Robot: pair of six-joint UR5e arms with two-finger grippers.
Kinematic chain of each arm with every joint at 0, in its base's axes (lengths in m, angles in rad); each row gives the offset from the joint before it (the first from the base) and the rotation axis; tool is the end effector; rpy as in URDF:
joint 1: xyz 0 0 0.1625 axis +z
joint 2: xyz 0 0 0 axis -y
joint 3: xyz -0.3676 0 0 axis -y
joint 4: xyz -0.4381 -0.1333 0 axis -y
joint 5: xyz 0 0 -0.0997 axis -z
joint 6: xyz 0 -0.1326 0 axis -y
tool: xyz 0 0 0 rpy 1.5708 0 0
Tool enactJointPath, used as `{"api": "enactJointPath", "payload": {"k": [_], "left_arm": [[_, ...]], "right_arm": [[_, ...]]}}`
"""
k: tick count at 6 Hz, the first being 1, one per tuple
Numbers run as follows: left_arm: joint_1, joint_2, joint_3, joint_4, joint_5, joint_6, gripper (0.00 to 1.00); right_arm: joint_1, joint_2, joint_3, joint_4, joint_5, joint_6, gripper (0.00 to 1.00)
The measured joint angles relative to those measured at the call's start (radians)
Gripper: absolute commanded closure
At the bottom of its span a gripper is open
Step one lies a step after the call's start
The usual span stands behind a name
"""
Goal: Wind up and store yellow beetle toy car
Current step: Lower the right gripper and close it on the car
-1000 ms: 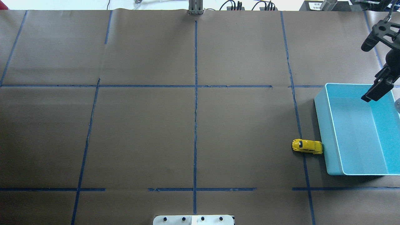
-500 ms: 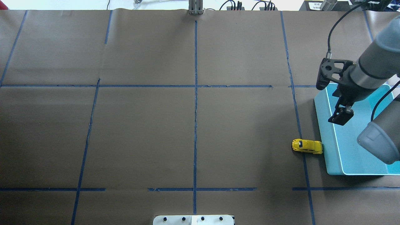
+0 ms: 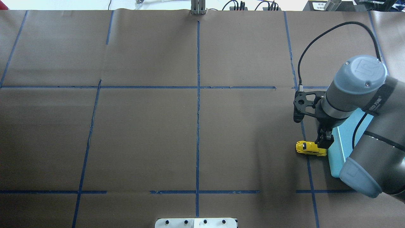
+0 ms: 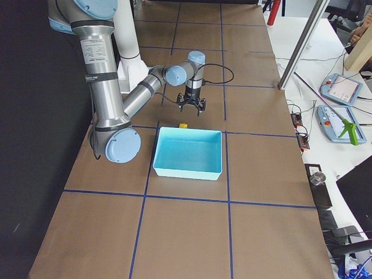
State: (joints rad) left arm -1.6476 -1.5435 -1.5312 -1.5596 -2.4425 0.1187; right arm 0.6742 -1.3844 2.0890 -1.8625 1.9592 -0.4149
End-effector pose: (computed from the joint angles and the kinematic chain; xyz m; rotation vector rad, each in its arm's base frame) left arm -0.0716 -0.5159 0.6521 0.0123 0.8742 0.0052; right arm -0.3719 -0.4036 0.3124 0.3300 -0.5082 -1.3549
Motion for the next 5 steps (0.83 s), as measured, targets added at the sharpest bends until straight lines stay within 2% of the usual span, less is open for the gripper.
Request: {"api": "enactJointPath", "payload": {"k": [2,5], "left_arm": [[0.000,0.002,-0.007,-0.003,0.004,-0.037,0.00],[0.000,0.013,-0.003,-0.005,0.005,-0.040,0.00]], "right_arm": [[-0.084,-0.006,-0.049,0.017,-0.051,0.024,0.00],[-0.113,-0.051,-0.170,0.209,-0.074,0.033,0.00]]}}
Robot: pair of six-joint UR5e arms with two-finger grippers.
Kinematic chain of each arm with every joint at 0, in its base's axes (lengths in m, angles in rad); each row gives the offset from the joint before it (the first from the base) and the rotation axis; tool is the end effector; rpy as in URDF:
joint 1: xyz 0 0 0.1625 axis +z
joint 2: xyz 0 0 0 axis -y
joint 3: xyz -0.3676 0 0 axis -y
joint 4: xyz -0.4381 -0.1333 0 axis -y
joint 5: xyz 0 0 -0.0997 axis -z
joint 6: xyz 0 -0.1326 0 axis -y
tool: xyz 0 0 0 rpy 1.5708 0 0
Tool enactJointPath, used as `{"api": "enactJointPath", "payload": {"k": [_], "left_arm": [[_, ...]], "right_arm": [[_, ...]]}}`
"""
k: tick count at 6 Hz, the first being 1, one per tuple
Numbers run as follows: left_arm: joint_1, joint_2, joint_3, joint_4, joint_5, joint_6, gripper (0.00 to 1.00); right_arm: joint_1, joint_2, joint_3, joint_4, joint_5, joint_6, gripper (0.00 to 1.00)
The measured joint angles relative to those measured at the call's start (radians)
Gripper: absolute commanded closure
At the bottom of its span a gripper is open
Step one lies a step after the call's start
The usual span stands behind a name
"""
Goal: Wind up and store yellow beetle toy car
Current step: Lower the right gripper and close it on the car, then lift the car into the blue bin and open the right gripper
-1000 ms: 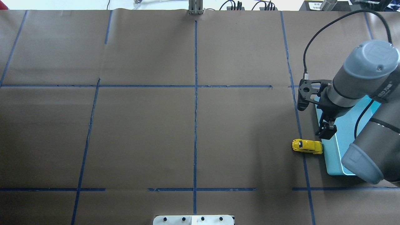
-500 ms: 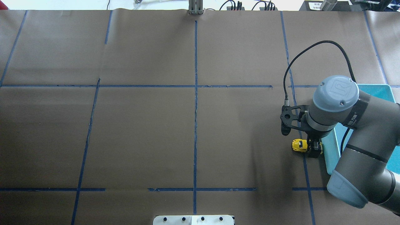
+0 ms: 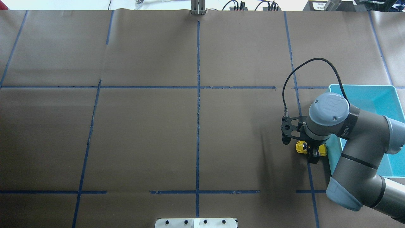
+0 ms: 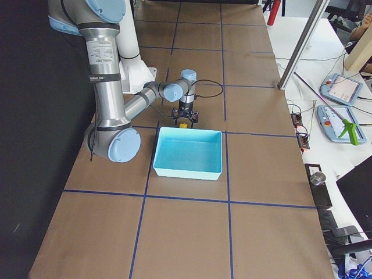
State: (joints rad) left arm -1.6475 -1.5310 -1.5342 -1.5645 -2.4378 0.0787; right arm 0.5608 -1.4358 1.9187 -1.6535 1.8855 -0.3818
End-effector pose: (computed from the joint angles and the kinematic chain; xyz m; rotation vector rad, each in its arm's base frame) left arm -0.0715 -0.5105 0.6570 -0.0099 0.8699 -0.0340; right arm -0.4408 -0.3858 0.4006 0.3075 -0.4564 -1.4229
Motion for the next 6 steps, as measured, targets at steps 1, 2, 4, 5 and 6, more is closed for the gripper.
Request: {"api": "enactJointPath", "payload": {"k": [1,2,4,5,6], "left_arm": [[0.000,0.001,-0.001,0.000,0.000,0.001,0.00],[0.000,0.001,-0.001,0.000,0.000,0.001,0.00],[0.000,0.000,-0.003,-0.001,-0.001,0.000,0.00],[0.000,-0.001,-0.002,-0.002,-0.001,0.000,0.00],[0.000,-0.001,-0.003,-0.002,-0.001,-0.001,0.00]], "right_arm": [[0.000,-0.015,-0.010,0.017,0.006,0.000,0.23],[-0.001,-0.019,-0.009,0.023,0.011,-0.001,0.73],[0.001,-0.022,0.016,0.019,0.019,0.001,1.00],[0.003,-0.022,0.032,0.013,0.033,0.002,1.00],[0.020,-0.021,0.054,-0.005,0.071,-0.002,1.00]]}}
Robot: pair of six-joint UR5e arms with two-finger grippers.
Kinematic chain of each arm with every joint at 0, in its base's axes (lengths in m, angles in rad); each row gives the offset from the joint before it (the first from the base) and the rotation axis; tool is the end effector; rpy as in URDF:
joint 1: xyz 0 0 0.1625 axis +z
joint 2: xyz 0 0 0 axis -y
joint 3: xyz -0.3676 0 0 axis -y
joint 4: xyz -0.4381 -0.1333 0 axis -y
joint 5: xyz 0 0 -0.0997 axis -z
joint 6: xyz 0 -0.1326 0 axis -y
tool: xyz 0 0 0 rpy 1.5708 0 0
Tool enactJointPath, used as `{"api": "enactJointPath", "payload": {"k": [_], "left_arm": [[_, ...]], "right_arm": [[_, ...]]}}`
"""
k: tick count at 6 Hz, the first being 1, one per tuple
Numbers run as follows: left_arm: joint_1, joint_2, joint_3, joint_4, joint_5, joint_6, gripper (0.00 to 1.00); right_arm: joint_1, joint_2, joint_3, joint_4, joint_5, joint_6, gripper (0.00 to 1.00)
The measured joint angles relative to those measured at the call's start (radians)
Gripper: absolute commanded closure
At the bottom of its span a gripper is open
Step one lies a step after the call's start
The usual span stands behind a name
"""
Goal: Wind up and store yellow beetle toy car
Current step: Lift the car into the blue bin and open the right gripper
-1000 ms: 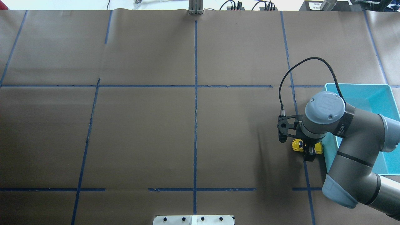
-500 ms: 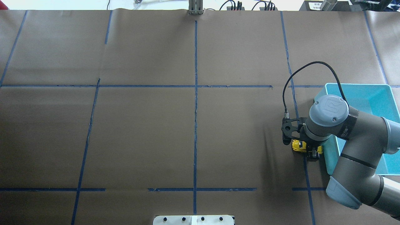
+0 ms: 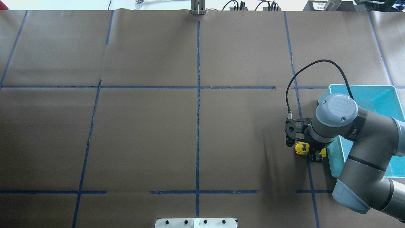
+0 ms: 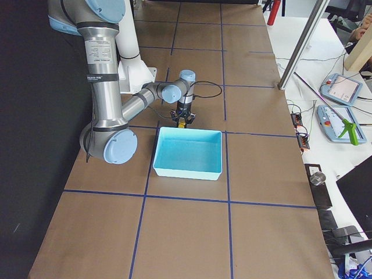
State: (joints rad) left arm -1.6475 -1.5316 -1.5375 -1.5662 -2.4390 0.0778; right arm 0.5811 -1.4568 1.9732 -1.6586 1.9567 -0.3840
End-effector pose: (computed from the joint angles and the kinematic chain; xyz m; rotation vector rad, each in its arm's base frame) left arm -0.0715 -0.5114 0.6547 -0.0050 0.8707 -0.0324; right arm -0.4261 -0.3796 0.3817 0.3174 -0.5338 -1.4162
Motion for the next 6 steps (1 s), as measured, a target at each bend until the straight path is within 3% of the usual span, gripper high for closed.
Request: {"api": "enactJointPath", "payload": {"k": [2,4,6], "left_arm": [[0.001,-0.001,0.003,-0.001,0.000,0.002,0.00],[0.001,0.000,0.004,-0.002,0.000,0.003,0.00],[0.002,0.000,0.004,-0.002,0.000,0.005,0.00]], "right_arm": [[0.083,0.009,0.140,-0.151,0.059,-0.025,1.00],[0.203,0.008,0.233,-0.278,0.076,-0.177,1.00],[0.254,-0.121,0.224,-0.223,0.076,-0.356,1.00]]}}
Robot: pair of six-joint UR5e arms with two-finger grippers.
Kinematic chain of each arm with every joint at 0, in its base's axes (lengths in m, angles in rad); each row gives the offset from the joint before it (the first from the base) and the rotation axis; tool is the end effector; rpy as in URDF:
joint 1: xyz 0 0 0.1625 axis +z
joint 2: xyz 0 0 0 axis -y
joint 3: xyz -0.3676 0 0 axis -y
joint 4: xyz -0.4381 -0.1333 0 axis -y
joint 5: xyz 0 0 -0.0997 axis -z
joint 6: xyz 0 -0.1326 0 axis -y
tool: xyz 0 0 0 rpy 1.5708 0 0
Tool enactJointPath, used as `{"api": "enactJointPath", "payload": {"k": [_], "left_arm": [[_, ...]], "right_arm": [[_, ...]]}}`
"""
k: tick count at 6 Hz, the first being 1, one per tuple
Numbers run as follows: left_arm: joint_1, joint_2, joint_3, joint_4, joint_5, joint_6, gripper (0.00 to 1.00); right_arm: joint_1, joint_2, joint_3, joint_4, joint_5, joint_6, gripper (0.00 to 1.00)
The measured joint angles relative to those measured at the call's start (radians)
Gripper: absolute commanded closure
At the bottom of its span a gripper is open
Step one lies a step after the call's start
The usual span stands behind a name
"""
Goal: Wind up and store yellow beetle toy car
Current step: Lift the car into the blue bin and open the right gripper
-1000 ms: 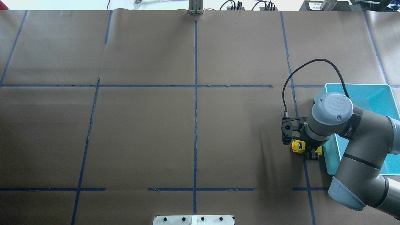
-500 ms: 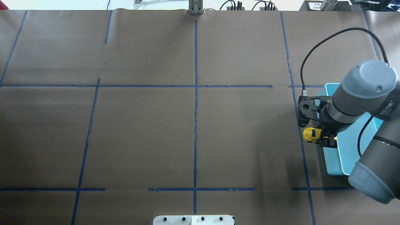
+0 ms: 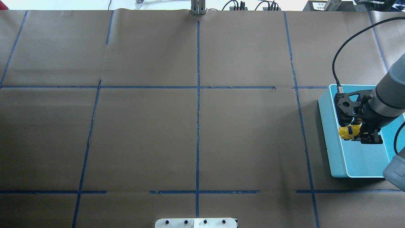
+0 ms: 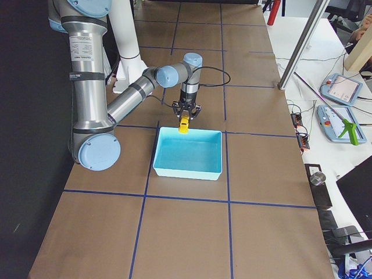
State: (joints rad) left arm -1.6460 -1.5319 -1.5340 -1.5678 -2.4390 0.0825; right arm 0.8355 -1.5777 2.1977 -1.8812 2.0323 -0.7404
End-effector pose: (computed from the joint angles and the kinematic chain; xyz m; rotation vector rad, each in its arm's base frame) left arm -0.0707 -0.5113 0.6562 -0.0051 0.8708 -0.0273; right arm -0.2704 -0.4096 0.3582 0.3372 -0.5049 -1.5065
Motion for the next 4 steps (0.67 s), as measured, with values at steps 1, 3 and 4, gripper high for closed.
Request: {"api": "enactJointPath", "payload": {"k": [1,3,4], "left_arm": [[0.000,0.001,0.000,0.000,0.000,0.000,0.00],[0.000,0.001,0.001,0.000,0.000,-0.001,0.00],[0.000,0.001,0.001,0.000,0.000,-0.002,0.00]], "right_arm": [[0.020,-0.059,-0.055,0.109,0.000,-0.048,1.00],[0.037,-0.092,-0.201,0.266,-0.001,-0.093,1.00],[0.035,-0.088,-0.259,0.328,0.000,-0.078,1.00]]}}
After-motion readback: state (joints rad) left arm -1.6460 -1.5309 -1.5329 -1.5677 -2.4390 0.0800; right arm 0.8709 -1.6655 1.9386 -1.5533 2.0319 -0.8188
